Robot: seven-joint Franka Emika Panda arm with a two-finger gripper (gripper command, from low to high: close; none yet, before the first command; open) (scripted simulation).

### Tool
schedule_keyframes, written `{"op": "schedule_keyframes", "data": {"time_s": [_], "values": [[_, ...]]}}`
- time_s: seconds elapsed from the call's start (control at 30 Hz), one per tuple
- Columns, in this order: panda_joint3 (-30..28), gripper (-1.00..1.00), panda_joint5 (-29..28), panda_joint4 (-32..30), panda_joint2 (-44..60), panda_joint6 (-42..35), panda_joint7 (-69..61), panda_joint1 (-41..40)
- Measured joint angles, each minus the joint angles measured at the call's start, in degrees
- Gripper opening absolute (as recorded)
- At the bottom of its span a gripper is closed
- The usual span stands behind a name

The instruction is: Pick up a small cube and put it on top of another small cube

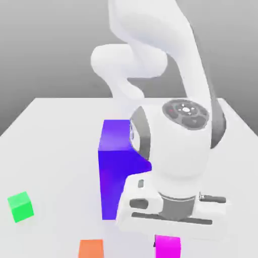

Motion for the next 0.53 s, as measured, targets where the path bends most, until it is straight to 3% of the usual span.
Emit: {"op": "schedule_keyframes", "data": {"time_s": [0.27,0.4,0.43,0.53], "values": [[-10.9,-1.00,6.9,-10.8,-9.8,2.1,-3.9,-14.0],[-15.4,-1.00,12.7,-12.1,-5.0,8.5,-8.0,-21.5],[-15.2,1.00,13.4,-12.0,-3.5,10.0,-8.6,-22.5],[-15.2,1.00,13.4,-12.0,-3.5,10.0,-8.6,-22.5]]}}
